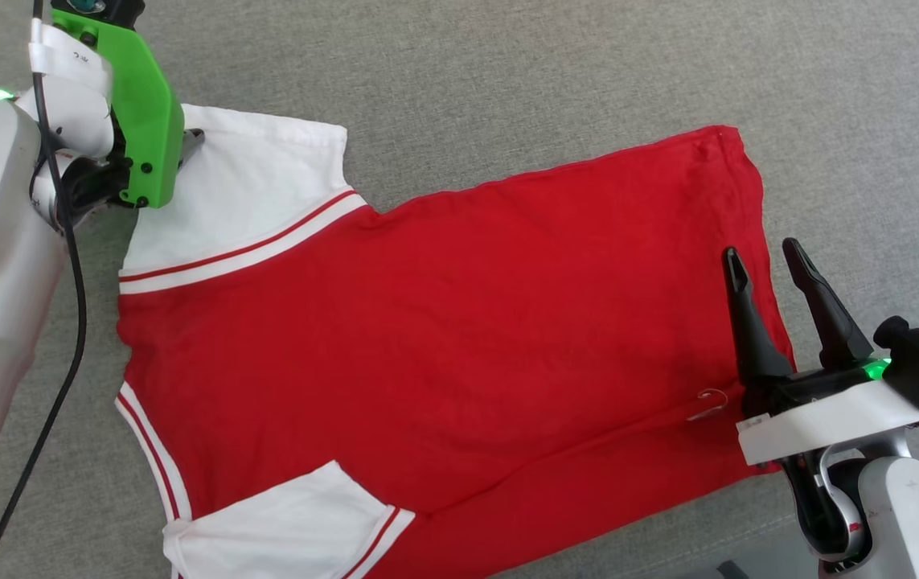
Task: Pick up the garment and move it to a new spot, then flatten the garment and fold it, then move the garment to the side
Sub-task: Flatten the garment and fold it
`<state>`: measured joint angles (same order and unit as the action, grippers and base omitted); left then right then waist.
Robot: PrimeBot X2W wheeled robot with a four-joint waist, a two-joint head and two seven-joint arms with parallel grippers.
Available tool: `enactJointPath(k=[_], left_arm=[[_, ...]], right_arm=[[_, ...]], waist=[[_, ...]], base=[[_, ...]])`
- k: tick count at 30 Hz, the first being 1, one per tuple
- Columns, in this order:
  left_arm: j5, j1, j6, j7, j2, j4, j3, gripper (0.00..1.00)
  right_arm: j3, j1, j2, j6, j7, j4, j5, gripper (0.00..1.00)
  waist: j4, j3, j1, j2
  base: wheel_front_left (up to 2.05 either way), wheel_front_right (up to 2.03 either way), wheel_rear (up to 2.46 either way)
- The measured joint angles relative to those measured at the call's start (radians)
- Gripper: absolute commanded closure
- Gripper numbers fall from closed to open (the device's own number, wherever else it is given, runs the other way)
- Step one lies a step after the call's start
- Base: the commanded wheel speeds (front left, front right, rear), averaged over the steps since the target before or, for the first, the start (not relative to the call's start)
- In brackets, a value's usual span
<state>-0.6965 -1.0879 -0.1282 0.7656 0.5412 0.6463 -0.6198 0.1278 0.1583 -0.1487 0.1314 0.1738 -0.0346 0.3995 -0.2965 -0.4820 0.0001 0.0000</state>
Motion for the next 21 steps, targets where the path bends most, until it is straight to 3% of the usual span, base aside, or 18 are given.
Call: enactJointPath(k=[2, 3, 5, 9, 16, 21], left_arm=[[0.014, -0.012, 0.000, -0.005, 0.002, 0.020, -0.007, 0.00], [0.015, -0.016, -0.001, -0.004, 0.002, 0.027, -0.010, 0.26], [0.010, -0.019, -0.001, 0.008, 0.002, 0.042, -0.015, 1.00], [-0.029, -0.017, -0.001, 0.025, -0.007, 0.046, -0.020, 1.00], [-0.052, 0.040, 0.000, -0.095, -0.015, 0.047, 0.007, 1.00], [-0.055, 0.080, 0.000, -0.145, -0.006, -0.025, 0.004, 1.00]], right_arm=[[0.007, 0.007, -0.006, 0.000, 0.004, 0.002, -0.002, 0.00], [0.009, 0.009, -0.010, 0.000, 0.007, 0.002, -0.004, 0.00], [0.009, 0.009, -0.012, 0.000, 0.007, 0.004, -0.005, 0.00], [0.003, 0.009, -0.016, 0.000, 0.008, 0.012, -0.005, 0.00], [-0.027, 0.003, -0.027, 0.000, -0.031, 0.020, -0.014, 0.00], [-0.046, -0.021, -0.054, 0.000, -0.091, 0.017, -0.027, 0.00]], waist=[[-0.007, -0.006, 0.0000, 0.0000], [-0.010, -0.008, 0.0000, 0.0000], [-0.012, -0.008, -0.0001, 0.0000], [-0.006, 0.002, -0.0001, 0.0000], [0.015, 0.046, 0.0000, 0.0000], [0.042, 0.085, -0.0001, 0.0000]], base=[[0.00, 0.00, 0.00], [0.00, 0.00, 0.00], [0.00, 0.00, 0.00], [0.00, 0.00, 0.00], [0.00, 0.00, 0.00], [0.00, 0.00, 0.00]])
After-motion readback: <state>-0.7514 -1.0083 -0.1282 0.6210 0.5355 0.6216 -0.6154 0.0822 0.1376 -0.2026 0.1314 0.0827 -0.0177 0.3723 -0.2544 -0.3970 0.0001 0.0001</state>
